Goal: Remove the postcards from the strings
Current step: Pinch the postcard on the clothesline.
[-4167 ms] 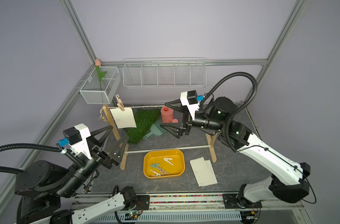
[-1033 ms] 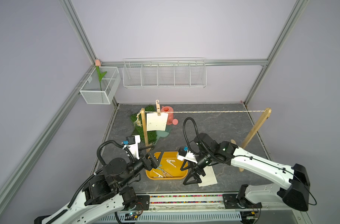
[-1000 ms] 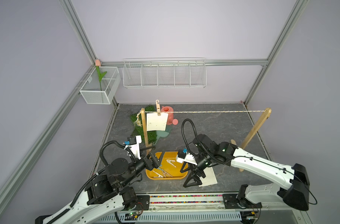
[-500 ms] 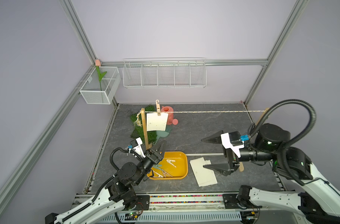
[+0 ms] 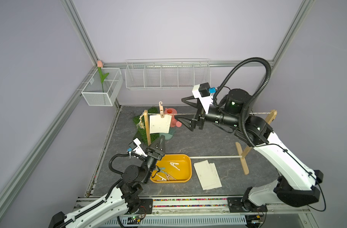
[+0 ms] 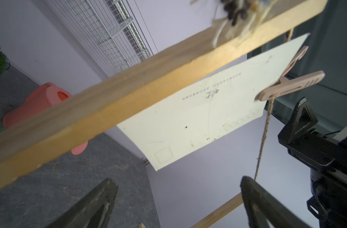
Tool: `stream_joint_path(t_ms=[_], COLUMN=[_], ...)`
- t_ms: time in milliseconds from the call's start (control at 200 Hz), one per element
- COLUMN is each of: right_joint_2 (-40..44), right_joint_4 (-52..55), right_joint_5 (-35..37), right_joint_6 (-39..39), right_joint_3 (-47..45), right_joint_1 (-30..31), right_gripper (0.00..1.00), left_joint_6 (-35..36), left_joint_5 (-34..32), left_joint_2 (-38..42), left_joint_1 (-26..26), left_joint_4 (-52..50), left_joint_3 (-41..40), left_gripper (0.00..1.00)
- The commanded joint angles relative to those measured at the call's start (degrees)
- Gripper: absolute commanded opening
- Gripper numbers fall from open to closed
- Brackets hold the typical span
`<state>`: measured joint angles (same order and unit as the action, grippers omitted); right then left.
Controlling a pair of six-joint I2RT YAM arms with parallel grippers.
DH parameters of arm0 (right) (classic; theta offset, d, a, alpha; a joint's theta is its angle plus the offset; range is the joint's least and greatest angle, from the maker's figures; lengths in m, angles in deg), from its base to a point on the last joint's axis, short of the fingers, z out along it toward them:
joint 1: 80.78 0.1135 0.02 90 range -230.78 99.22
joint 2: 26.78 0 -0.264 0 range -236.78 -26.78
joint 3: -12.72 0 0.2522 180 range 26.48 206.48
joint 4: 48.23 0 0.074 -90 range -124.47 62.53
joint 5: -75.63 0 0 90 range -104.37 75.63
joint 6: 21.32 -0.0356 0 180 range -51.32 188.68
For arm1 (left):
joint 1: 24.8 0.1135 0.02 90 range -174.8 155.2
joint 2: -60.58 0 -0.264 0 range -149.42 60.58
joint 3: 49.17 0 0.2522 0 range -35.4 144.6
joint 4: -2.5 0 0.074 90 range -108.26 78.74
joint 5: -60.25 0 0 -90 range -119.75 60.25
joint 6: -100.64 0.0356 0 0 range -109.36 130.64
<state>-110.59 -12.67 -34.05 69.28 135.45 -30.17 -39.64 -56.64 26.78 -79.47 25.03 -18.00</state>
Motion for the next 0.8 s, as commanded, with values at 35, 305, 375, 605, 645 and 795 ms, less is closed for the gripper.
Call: stream_joint_path(t_ms=[35,305,375,605,645,795], right_joint_2=[-2.2,-7.4,-9.5,-15.9,-16.9,-20.1], right_joint_4=[-0.2,0.5,1.7,5.4,5.6,7.1], right_joint_5=[-2.3,-3.1,-3.9,-7.8,-8.5,-10.3], right_joint_6=[-1.3,-1.7,-2.1,-3.6,-4.1,-5.3], right_joint_3=[4.4,9.5,11.9,18.8,19.7,22.4], right_joint_1=[-0.6,-1.4,-1.6,-2.4,-2.6,-3.2], right_gripper=[0.89,0.89,0.89,0.89,0.89,0.9], left_joint_6=[3.4,-0.3,0.3,1.9,1.6,0.8], left_joint_5=[1.5,7.7,9.1,13.3,13.7,14.1], left_joint_2=[-2.1,-6.7,-7.3,-7.9,-7.6,-6.1], left_joint_1=[2.4,11.2,11.7,11.7,11.7,11.7], left_joint_4=[4.8,7.1,7.4,8.2,8.1,8.0], left_joint_3=[3.2,4.6,5.2,6.0,5.8,4.2], left_gripper=[1.0,1.0,1.0,0.99,0.97,0.85])
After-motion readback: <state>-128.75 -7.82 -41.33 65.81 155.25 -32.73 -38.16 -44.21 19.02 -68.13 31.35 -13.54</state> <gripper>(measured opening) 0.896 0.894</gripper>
